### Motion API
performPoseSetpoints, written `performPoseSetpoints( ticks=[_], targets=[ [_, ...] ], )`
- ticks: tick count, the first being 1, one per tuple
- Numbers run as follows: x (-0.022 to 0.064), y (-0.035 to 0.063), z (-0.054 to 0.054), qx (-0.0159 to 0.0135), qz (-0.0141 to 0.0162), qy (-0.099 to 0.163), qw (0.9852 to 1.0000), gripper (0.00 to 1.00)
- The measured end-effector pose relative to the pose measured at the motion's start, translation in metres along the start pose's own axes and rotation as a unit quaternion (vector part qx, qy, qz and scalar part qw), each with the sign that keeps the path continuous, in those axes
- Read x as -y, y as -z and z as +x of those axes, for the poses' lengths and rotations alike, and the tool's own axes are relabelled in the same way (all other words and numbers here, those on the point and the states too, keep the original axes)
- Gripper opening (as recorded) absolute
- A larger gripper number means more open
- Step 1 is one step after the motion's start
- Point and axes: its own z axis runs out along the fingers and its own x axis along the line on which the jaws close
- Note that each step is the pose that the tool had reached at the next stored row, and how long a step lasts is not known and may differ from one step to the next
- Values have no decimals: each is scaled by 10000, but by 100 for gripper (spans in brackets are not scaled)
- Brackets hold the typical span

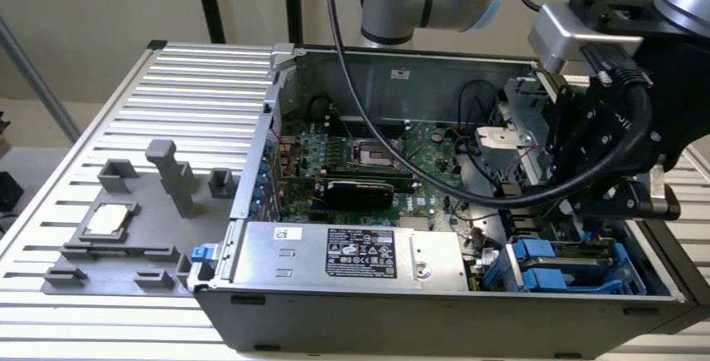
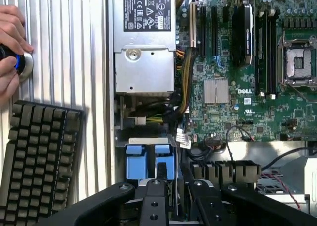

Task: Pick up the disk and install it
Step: 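Insert the first disk wire, then insert the second disk wire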

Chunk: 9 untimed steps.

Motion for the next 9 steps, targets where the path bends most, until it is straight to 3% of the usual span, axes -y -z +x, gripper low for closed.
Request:
performPoseSetpoints(
  ticks=[4,9],
  targets=[
    [-30,-61,1,0,1,0,10000,24],
    [-30,-62,2,3,0,0,10000,24]
  ],
)
